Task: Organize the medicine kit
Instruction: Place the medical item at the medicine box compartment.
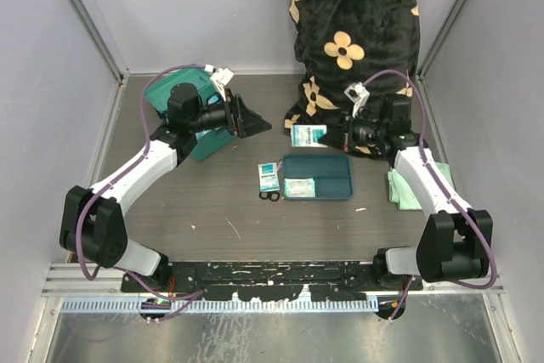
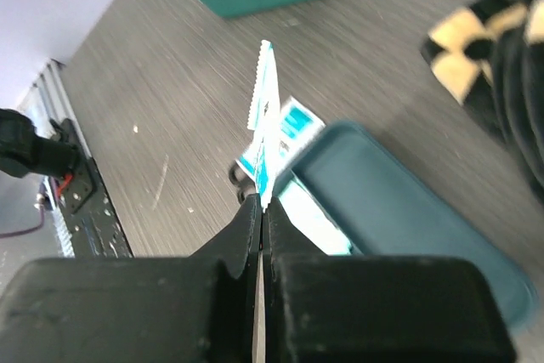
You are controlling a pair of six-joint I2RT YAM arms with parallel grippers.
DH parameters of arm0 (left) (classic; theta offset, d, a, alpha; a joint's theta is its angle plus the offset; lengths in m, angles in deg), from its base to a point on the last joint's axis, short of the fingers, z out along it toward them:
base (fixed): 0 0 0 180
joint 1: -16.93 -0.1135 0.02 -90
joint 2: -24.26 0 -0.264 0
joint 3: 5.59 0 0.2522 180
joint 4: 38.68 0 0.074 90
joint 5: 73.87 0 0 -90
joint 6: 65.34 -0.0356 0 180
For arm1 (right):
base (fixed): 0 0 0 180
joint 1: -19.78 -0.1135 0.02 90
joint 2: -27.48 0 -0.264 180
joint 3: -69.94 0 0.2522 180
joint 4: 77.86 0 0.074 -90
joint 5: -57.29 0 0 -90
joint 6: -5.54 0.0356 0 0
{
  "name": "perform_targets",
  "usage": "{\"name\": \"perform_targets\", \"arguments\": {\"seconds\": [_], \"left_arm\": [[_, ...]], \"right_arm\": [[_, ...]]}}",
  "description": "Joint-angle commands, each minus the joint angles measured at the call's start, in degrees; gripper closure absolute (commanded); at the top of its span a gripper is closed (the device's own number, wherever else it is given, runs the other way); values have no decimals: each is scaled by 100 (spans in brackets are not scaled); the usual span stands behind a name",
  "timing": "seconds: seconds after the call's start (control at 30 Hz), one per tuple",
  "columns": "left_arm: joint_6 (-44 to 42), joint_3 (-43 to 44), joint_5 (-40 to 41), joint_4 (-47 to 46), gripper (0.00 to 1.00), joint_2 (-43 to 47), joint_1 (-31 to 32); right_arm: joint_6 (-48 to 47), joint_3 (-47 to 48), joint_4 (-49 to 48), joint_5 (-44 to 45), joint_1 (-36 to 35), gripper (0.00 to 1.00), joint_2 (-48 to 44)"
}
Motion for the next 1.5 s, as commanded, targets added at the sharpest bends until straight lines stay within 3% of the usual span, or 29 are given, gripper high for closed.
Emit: {"name": "perform_targets", "arguments": {"seconds": [0.0,0.2,0.4,0.83,1.13,1.33,1.47], "left_arm": [[-953,344,100,615,23,240,-39],[-1332,383,180,835,21,254,-40],[-1535,373,300,1020,20,308,-40],[-1670,471,352,1276,18,353,-39],[-1662,408,323,1279,17,405,-40],[-1696,393,320,1302,17,433,-48],[-1700,389,312,1311,16,443,-48]], "right_arm": [[-1903,430,2495,320,377,99,-253],[-2467,734,3921,1414,517,99,108],[-2477,876,4536,1849,558,99,612],[-1984,705,4365,1996,655,99,1360],[-1698,362,3794,1549,655,97,1501],[-1641,266,3637,1396,654,92,1627],[-1645,206,3578,1630,655,82,1574]]}}
